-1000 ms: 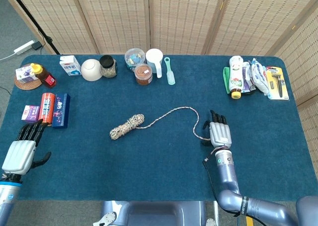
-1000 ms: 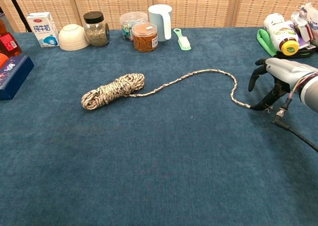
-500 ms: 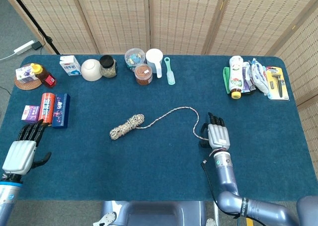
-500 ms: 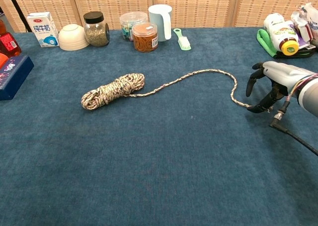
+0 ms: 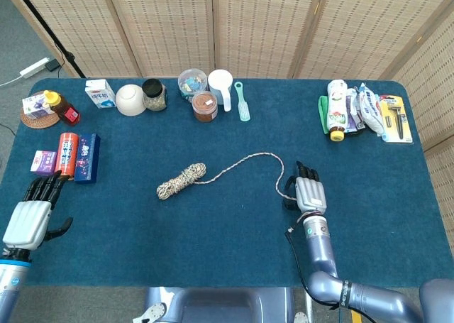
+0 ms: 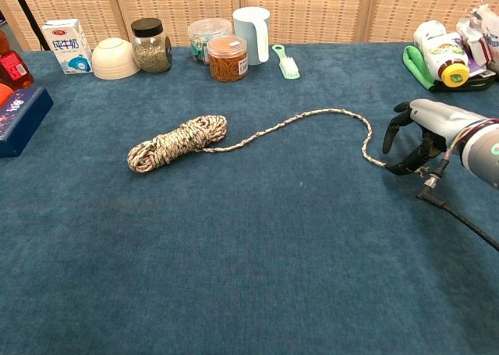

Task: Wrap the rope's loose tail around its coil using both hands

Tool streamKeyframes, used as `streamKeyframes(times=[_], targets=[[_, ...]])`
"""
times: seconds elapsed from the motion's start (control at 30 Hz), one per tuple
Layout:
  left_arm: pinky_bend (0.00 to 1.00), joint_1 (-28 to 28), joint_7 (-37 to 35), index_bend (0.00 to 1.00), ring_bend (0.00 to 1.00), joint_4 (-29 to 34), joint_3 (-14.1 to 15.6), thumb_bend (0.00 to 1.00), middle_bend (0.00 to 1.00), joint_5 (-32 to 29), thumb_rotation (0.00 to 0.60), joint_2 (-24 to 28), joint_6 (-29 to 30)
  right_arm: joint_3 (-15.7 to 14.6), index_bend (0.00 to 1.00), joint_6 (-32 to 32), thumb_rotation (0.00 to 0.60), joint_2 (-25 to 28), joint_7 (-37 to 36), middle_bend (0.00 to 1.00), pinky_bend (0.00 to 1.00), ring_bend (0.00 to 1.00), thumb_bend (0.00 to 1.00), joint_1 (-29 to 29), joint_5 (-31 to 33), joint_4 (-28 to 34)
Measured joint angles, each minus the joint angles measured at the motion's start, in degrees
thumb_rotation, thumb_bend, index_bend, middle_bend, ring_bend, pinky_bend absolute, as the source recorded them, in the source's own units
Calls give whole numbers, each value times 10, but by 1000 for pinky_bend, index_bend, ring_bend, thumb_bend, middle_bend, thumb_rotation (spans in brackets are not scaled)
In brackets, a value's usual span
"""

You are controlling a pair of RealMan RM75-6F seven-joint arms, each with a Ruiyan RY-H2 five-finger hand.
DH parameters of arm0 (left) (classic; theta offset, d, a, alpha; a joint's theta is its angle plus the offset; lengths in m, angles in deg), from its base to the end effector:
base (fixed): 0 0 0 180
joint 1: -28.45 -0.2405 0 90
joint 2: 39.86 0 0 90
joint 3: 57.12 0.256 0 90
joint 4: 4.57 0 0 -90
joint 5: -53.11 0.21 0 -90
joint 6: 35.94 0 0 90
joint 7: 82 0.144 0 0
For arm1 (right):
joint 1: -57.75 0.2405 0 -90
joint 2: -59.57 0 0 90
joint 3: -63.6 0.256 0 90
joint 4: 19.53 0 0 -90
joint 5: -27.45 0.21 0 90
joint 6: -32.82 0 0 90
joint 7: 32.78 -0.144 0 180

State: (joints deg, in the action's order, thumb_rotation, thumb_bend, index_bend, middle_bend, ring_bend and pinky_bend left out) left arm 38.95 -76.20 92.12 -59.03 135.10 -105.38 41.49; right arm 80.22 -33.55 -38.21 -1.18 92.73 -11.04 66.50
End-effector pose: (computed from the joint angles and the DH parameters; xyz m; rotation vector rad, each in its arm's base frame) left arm -0.2912 0.2036 0.1271 -1.4899 -0.9823 -0.8537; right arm -0.1938 -0.3223 -0.0341 1.3853 -1.3191 0.7410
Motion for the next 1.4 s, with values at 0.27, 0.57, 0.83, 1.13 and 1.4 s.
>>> streamKeyframes(times=[0.27, 0.57, 0.83, 1.13, 1.4], targets=[[22, 1, 2, 0, 0, 0, 1, 285, 0, 0, 600, -1, -2, -2, 456, 1, 600, -1, -4, 0, 0, 0, 375, 1, 2, 3], [22, 1, 1, 0, 0, 0, 1, 284, 0, 0, 600, -1, -2, -7, 463, 3, 600, -8, -6, 0, 0, 0, 376, 2, 1, -8], [22, 1, 1, 0, 0, 0, 0, 285, 0, -2, 600, -1, -4, -9, 476, 7, 600, -12, -11, 0, 0, 0, 376, 3, 1, -17], [22, 2, 2, 0, 0, 0, 1, 284, 0, -3, 600, -1, -5, -8, 483, 9, 600, -11, -11, 0, 0, 0, 390, 3, 2, -22], [22, 2, 3, 0, 0, 0, 1, 285, 0, -3, 600, -2, -5, -9, 491, 10, 600, -8, -12, 0, 0, 0, 401, 3, 3, -23]])
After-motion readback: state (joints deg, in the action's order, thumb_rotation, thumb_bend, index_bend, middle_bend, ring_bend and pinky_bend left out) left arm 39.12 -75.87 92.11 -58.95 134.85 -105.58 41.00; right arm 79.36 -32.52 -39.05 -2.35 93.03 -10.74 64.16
